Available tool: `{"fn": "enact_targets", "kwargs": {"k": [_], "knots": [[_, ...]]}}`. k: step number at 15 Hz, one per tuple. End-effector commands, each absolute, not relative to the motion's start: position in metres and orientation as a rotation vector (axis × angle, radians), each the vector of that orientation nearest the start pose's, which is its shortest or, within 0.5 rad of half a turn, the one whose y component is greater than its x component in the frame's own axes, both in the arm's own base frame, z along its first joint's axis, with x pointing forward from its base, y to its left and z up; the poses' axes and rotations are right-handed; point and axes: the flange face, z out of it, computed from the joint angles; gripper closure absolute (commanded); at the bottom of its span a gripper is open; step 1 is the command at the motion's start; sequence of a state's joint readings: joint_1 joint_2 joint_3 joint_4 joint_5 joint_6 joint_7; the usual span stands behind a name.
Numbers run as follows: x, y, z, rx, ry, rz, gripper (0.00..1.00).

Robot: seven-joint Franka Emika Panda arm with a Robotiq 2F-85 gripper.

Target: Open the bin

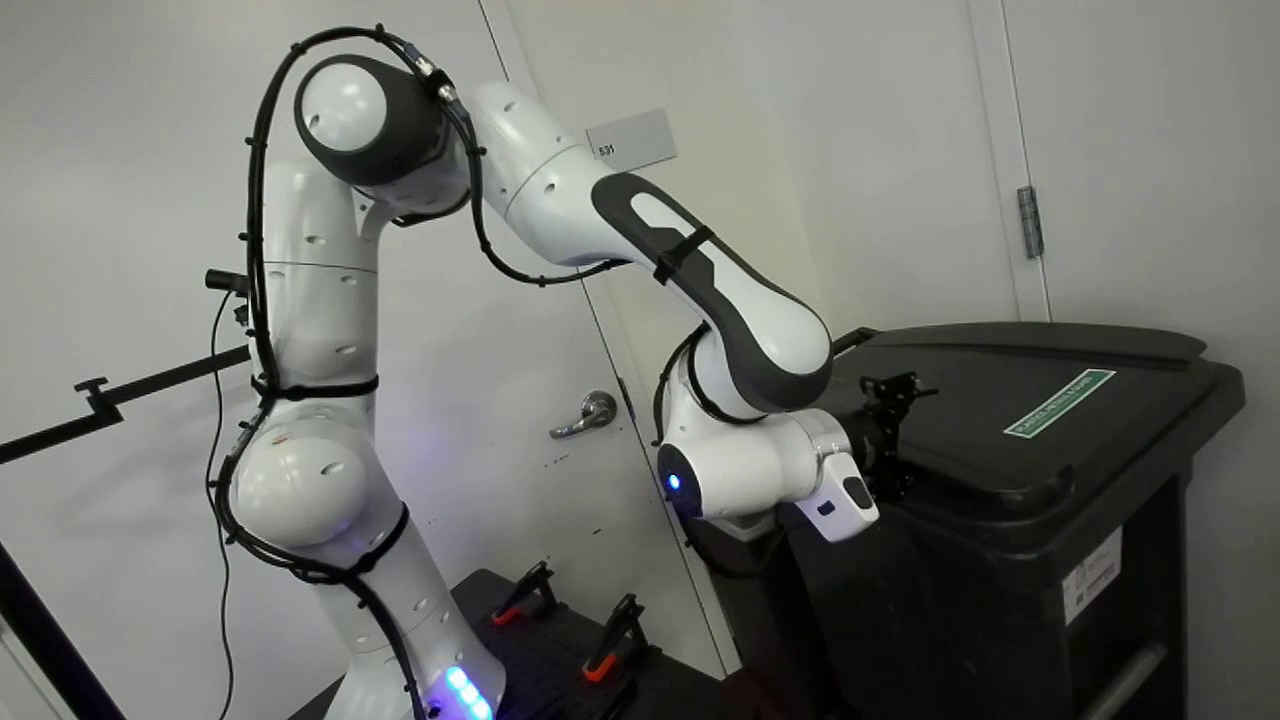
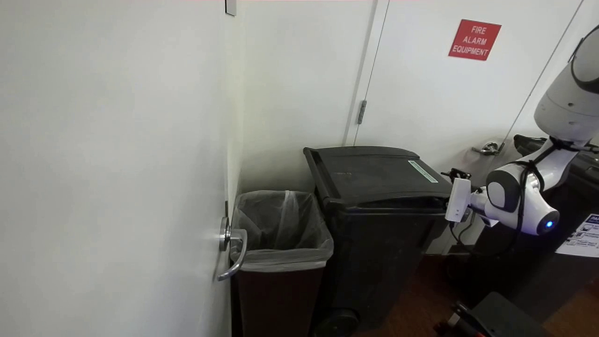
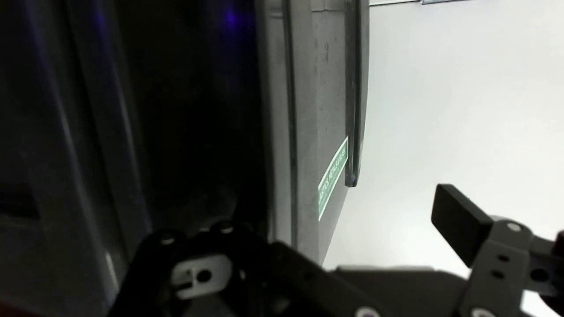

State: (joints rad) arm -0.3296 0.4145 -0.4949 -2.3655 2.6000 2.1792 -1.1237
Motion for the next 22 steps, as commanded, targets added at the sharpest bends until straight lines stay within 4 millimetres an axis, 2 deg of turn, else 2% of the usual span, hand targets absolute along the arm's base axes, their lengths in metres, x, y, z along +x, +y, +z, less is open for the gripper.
{"fn": "enact_targets", "kwargs": {"k": [1, 4, 11, 16, 20, 22], "knots": [[0.344, -0.366, 0.179, -1.101, 1.729, -1.277, 0.26], [0.34, -0.361, 0.181, -1.092, 1.718, -1.28, 0.51], [0.332, -0.349, 0.184, -1.084, 1.745, -1.258, 0.99], [0.33, -0.334, 0.205, -1.109, 1.732, -1.274, 0.96], [0.33, -0.32, 0.239, -1.168, 1.699, -1.324, 0.96], [0.331, -0.316, 0.262, -1.215, 1.69, -1.356, 0.96]]}}
